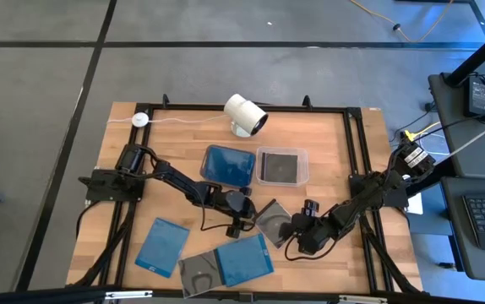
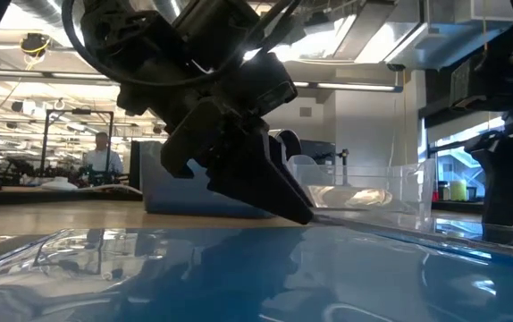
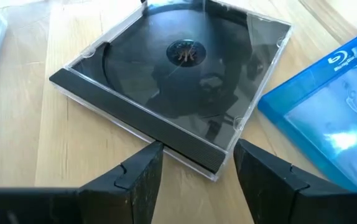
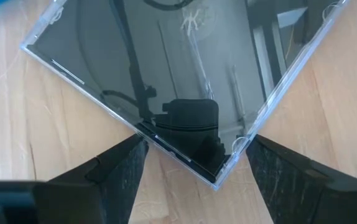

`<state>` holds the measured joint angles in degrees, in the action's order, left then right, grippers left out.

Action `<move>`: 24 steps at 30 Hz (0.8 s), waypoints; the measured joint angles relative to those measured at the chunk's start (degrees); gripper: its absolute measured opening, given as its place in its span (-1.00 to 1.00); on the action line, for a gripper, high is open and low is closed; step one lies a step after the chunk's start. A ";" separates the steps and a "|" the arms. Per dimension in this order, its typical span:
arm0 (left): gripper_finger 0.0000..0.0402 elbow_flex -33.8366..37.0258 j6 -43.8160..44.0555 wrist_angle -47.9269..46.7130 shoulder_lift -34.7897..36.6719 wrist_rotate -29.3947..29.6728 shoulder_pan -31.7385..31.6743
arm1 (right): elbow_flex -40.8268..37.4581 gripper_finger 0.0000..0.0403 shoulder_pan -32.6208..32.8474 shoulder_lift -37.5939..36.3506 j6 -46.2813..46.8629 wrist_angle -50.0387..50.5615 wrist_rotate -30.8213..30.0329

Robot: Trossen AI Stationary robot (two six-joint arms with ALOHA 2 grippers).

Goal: Pick & place jewel cases by type
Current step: Put the right black cd case into the transparent bin

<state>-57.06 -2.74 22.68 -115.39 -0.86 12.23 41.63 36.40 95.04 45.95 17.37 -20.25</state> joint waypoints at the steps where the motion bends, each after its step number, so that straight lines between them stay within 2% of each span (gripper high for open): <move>1: -0.04 0.00 0.00 0.01 0.00 -0.01 0.00 | 0.00 0.39 0.00 0.00 -0.02 0.00 0.00; 13: -0.04 -0.14 -3.92 0.32 4.24 -0.16 0.02 | 0.02 0.39 0.00 0.00 -0.03 0.17 0.00; 24: -0.04 -0.22 -6.05 1.58 4.39 -0.37 0.13 | 0.02 0.40 -0.04 0.00 -1.09 0.29 -0.30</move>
<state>-57.28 -8.79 24.26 -111.00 -1.23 12.36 41.65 36.36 95.04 44.86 17.66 -20.55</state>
